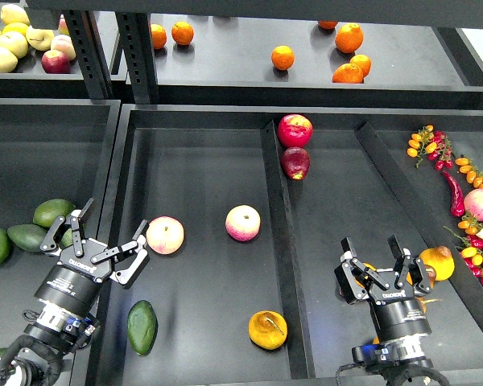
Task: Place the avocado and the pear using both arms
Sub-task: 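Move the left gripper toward the green avocado near the apple, then lower the left gripper over the green avocado and close on it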
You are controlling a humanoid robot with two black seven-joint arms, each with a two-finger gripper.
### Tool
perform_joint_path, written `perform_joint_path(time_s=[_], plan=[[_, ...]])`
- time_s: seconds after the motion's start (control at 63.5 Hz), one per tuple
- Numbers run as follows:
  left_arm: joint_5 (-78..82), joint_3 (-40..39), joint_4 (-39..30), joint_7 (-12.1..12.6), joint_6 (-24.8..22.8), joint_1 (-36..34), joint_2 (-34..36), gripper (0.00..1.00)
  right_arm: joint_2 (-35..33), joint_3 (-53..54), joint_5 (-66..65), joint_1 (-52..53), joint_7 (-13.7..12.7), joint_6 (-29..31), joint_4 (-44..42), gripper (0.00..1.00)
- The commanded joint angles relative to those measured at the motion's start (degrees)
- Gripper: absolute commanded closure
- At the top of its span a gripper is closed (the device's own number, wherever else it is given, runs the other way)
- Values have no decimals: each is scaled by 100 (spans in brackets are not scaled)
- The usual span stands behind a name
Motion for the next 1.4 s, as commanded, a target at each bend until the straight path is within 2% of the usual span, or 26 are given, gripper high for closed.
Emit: perform_joint_path(time_s=[0.0,0.079,0.284,0.331,0.347,0.457,0.646,0.898,1.118,1.134,1.166,1.386], plan=[[25,1,5,46,0,-34,0,0,0,-2,0,0,-9,0,0,0],[42,1,31,186,0,-60,88,0,0,-2,0,0,-9,-9,0,0],[552,1,75,784,0,-332,720,0,0,-28,-17,9,-26,-17,0,0],[684,10,84,898,0,-438,914,0,0,-28,-26,26,-26,-35,0,0],[797,79,92,1081,0,-586,1201,0,0,-37,-26,70,-35,-70,0,0],[851,361,93,1382,0,-939,1722,0,0,-46,-35,185,-35,-123,0,0],[877,1020,119,1396,0,-1844,2566,0,0,-63,-26,501,-35,-536,0,0],[991,2671,321,1396,0,-3381,3638,1,0,-54,-35,1037,-26,-1036,0,0],[1185,4017,321,1396,0,-4718,3964,1,0,-54,-44,1345,-18,-1309,0,0],[1185,4348,321,1396,0,-5066,3999,0,0,-54,-52,1380,-18,-1344,-9,0],[1185,4649,330,1396,0,-5323,4043,1,0,-54,-52,1389,-18,-1362,-9,0],[1194,6169,339,1396,0,-6413,4157,1,0,-107,-70,1354,-18,-1450,-9,0]])
